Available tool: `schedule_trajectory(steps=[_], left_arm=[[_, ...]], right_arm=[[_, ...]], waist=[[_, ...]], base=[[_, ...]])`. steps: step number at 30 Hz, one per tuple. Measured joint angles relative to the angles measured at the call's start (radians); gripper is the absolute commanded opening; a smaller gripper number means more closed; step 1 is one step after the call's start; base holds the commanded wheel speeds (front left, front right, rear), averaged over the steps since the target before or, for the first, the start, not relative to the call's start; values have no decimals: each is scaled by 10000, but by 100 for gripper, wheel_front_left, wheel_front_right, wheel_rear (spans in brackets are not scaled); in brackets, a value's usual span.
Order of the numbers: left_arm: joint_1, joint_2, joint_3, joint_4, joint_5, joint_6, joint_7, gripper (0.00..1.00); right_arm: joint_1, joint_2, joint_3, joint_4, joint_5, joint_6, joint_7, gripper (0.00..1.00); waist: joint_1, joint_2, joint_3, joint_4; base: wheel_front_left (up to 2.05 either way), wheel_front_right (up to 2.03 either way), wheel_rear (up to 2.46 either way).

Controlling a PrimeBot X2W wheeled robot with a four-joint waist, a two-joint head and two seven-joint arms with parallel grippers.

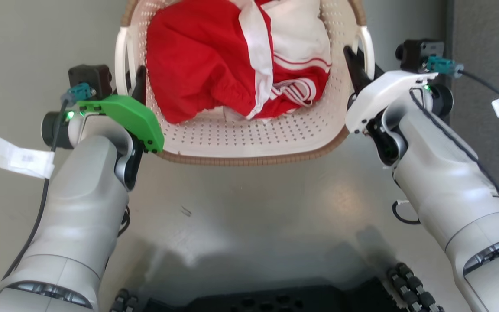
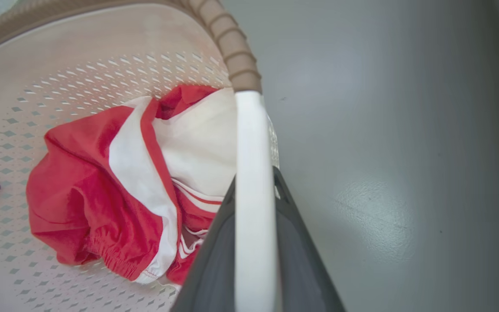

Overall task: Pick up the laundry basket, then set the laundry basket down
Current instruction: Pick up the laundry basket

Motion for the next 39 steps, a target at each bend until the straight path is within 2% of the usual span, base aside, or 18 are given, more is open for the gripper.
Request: schedule_trajectory(steps=[8,22,39], left_arm=[[406,-12,-339,322,-391,-75,138,0],[1281,-27,-940,723,-976,-127,761,0],[2980,-6,-1783,930,-2000,-165,1912,0]], right_arm=[[225,17,499,322,238,2,65,0],[1148,61,1166,598,1103,2,869,0],[2810,65,2090,600,2324,-13,2447,0]], waist=[[0,0,-1021,40],[-1,0,-2987,61],[-1,0,-5591,-55]], base=[[0,0,0],[0,0,0],[0,0,0]])
